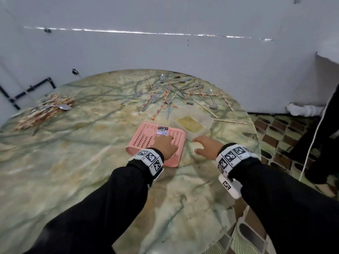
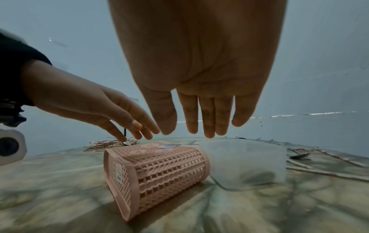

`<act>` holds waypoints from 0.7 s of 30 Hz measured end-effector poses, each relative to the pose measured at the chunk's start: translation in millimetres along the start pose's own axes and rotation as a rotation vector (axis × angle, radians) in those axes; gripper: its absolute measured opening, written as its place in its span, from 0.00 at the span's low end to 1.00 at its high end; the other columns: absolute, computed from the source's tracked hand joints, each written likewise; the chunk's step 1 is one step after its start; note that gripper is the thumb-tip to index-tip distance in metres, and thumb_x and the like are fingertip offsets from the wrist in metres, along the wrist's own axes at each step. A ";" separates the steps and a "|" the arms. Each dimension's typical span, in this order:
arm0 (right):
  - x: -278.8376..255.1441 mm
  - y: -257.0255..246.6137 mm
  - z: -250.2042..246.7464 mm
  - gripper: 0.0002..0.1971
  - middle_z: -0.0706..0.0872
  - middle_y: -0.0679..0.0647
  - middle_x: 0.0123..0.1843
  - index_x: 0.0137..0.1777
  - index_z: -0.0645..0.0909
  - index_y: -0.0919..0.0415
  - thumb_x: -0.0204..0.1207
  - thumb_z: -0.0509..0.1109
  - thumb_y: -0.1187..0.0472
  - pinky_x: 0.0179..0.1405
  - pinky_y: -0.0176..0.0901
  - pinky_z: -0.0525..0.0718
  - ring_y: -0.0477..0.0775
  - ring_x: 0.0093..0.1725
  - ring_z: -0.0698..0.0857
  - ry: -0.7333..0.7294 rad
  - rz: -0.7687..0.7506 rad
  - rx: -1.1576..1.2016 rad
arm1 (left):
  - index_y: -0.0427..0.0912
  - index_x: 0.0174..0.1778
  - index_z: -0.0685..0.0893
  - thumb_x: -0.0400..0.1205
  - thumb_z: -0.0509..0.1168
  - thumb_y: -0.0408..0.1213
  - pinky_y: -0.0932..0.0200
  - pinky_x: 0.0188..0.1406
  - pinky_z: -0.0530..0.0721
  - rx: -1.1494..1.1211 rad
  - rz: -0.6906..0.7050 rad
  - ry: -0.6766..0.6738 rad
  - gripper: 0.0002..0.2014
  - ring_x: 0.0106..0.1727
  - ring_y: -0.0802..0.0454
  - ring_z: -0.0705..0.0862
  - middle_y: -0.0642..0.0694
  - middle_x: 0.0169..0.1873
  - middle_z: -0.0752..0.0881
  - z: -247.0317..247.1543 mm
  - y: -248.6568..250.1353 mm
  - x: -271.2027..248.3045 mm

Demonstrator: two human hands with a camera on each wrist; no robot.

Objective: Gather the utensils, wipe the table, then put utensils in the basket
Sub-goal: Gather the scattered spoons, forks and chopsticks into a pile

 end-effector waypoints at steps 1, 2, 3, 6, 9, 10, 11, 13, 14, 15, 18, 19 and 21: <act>-3.7 6.6 -0.9 0.26 0.65 0.57 0.80 0.79 0.62 0.60 0.82 0.62 0.60 0.74 0.41 0.62 0.55 0.78 0.66 -0.004 0.004 -0.006 | 0.40 0.76 0.68 0.83 0.58 0.44 0.50 0.74 0.68 0.001 -0.009 -0.003 0.25 0.74 0.40 0.70 0.36 0.74 0.71 3.7 4.7 -1.0; -6.4 13.5 -1.8 0.26 0.65 0.56 0.80 0.79 0.62 0.60 0.82 0.62 0.59 0.74 0.40 0.62 0.55 0.78 0.66 -0.005 0.012 -0.007 | 0.41 0.76 0.68 0.83 0.58 0.44 0.49 0.74 0.69 0.003 -0.015 -0.008 0.25 0.74 0.39 0.70 0.36 0.74 0.71 6.6 10.1 -2.1; -8.7 19.8 -2.8 0.26 0.65 0.56 0.80 0.79 0.62 0.60 0.82 0.62 0.59 0.73 0.40 0.62 0.55 0.78 0.66 -0.001 0.019 -0.006 | 0.41 0.76 0.67 0.83 0.58 0.44 0.48 0.74 0.69 0.004 -0.018 -0.011 0.25 0.74 0.38 0.70 0.36 0.74 0.71 9.1 15.5 -3.1; -13.8 37.6 -5.6 0.26 0.66 0.56 0.80 0.78 0.64 0.60 0.81 0.62 0.58 0.74 0.41 0.63 0.55 0.78 0.66 0.018 0.031 0.009 | 0.41 0.76 0.67 0.83 0.59 0.44 0.48 0.73 0.68 0.013 -0.016 -0.003 0.25 0.73 0.38 0.70 0.35 0.73 0.71 15.1 31.4 -2.7; -16.9 52.3 -8.6 0.26 0.66 0.56 0.79 0.78 0.63 0.60 0.81 0.62 0.58 0.74 0.40 0.63 0.54 0.78 0.66 0.032 0.031 0.012 | 0.42 0.75 0.69 0.82 0.59 0.45 0.49 0.72 0.67 0.038 0.000 0.009 0.25 0.72 0.37 0.69 0.34 0.72 0.71 23.3 49.1 -1.5; -18.0 56.6 -9.5 0.26 0.66 0.57 0.79 0.78 0.63 0.60 0.82 0.62 0.58 0.74 0.41 0.63 0.54 0.78 0.66 0.031 0.034 0.012 | 0.42 0.75 0.69 0.82 0.59 0.45 0.49 0.72 0.66 0.041 0.004 0.006 0.25 0.72 0.36 0.69 0.34 0.71 0.71 27.3 54.4 -0.4; -19.0 60.5 -10.5 0.26 0.66 0.57 0.79 0.78 0.63 0.61 0.82 0.62 0.58 0.75 0.41 0.62 0.54 0.78 0.66 0.031 0.034 0.011 | 0.42 0.75 0.69 0.82 0.59 0.46 0.49 0.71 0.66 0.047 0.006 0.000 0.25 0.71 0.36 0.69 0.34 0.71 0.72 31.1 59.3 0.9; -20.1 67.8 -11.8 0.26 0.66 0.58 0.79 0.78 0.63 0.62 0.82 0.62 0.59 0.74 0.40 0.62 0.54 0.78 0.66 0.031 0.030 0.011 | 0.41 0.75 0.68 0.83 0.58 0.45 0.49 0.72 0.65 0.055 0.015 -0.012 0.25 0.73 0.37 0.67 0.35 0.72 0.71 36.2 68.1 3.9; -19.9 71.6 -12.4 0.26 0.65 0.57 0.79 0.78 0.63 0.61 0.82 0.62 0.59 0.74 0.40 0.62 0.54 0.78 0.66 0.028 0.031 0.016 | 0.41 0.75 0.68 0.83 0.58 0.45 0.48 0.72 0.64 0.060 0.019 -0.013 0.25 0.74 0.37 0.66 0.35 0.73 0.70 36.8 71.7 5.7; -18.7 75.7 -13.0 0.26 0.65 0.57 0.79 0.78 0.63 0.61 0.82 0.62 0.59 0.74 0.41 0.62 0.55 0.78 0.66 0.025 0.032 0.022 | 0.42 0.76 0.67 0.83 0.57 0.46 0.48 0.72 0.64 0.067 0.020 -0.009 0.25 0.74 0.38 0.65 0.36 0.73 0.69 36.2 74.5 8.1; -13.1 88.0 -15.5 0.25 0.66 0.58 0.79 0.78 0.63 0.61 0.82 0.62 0.58 0.75 0.42 0.64 0.55 0.77 0.67 0.015 0.032 0.012 | 0.43 0.76 0.66 0.83 0.57 0.46 0.48 0.73 0.63 0.079 0.023 0.009 0.25 0.75 0.38 0.64 0.37 0.74 0.69 33.5 81.2 18.8; -10.6 92.0 -16.9 0.25 0.66 0.57 0.79 0.78 0.64 0.60 0.82 0.61 0.58 0.75 0.42 0.64 0.55 0.77 0.67 0.014 0.031 0.006 | 0.43 0.76 0.66 0.83 0.57 0.46 0.48 0.74 0.64 0.075 0.021 0.014 0.25 0.75 0.38 0.65 0.36 0.74 0.69 32.9 83.3 23.3; -3.2 100.8 -19.6 0.25 0.66 0.57 0.79 0.78 0.64 0.60 0.82 0.61 0.58 0.75 0.42 0.64 0.55 0.77 0.67 0.010 0.026 -0.001 | 0.43 0.76 0.67 0.83 0.57 0.46 0.47 0.74 0.65 0.066 0.019 0.023 0.25 0.74 0.38 0.66 0.36 0.73 0.70 32.5 88.2 34.1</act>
Point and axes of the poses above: each hand's wrist, its own x-axis towards the middle knuckle, its own z-axis out of the palm, y = z × x, the point moved 9 cm from there along x, towards the middle knuckle
